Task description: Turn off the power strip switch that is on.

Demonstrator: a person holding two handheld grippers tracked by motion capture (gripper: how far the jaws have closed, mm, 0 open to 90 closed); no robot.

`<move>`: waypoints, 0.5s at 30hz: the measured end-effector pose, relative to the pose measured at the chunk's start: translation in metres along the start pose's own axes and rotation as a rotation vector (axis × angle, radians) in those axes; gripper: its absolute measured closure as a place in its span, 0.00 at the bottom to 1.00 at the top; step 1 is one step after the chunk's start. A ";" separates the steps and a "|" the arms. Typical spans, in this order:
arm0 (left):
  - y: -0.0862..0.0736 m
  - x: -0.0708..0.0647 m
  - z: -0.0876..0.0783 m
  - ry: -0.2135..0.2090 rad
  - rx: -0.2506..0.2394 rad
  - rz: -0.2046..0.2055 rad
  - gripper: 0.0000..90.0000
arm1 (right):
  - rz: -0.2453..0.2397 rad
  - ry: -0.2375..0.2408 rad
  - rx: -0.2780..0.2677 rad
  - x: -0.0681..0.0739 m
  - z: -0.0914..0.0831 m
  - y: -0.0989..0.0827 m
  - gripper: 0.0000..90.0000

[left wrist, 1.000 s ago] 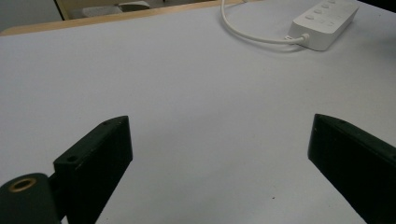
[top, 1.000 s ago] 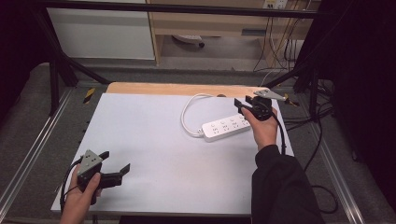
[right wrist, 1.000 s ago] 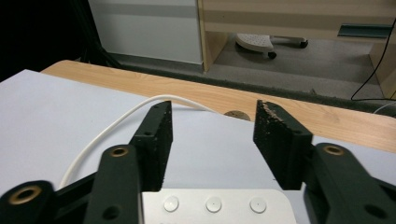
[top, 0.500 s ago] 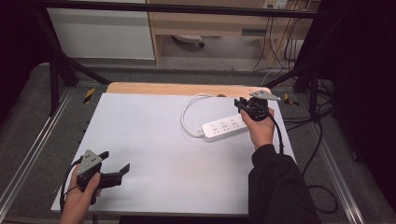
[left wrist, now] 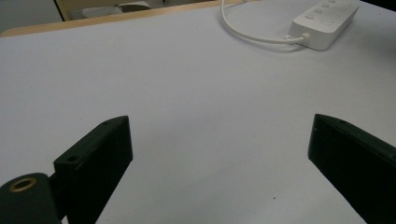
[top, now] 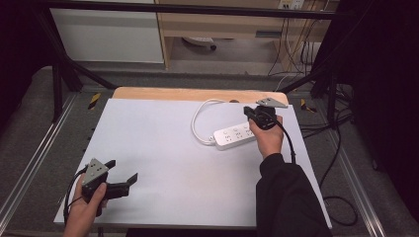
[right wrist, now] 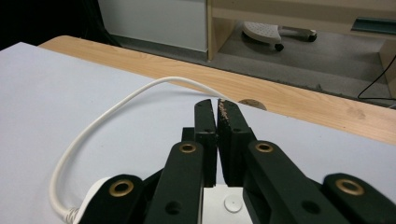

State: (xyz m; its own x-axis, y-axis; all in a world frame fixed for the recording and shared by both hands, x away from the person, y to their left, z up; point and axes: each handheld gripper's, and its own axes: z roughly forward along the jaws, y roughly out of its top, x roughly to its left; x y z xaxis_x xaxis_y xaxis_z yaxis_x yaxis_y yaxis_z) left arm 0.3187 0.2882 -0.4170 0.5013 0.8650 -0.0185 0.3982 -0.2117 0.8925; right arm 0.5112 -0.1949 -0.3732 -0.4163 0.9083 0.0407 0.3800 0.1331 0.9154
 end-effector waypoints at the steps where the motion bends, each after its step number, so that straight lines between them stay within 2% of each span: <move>1: 0.000 0.000 0.000 0.001 0.002 0.001 0.07 | 0.003 0.005 0.002 0.001 0.001 0.000 0.98; 9: 0.000 0.001 0.000 0.004 0.005 -0.004 0.07 | -0.033 0.027 0.042 0.010 0.009 -0.006 1.00; 15: 0.000 0.001 0.000 0.005 0.006 -0.004 0.07 | -0.040 0.030 0.071 0.014 0.016 -0.011 1.00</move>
State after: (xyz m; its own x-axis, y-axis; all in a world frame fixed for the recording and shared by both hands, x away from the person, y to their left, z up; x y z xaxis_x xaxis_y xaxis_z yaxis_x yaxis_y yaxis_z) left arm 0.3189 0.2888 -0.4175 0.4961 0.8680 -0.0196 0.4043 -0.2110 0.8900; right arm 0.5141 -0.1774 -0.3895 -0.4566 0.8895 0.0180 0.4195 0.1974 0.8860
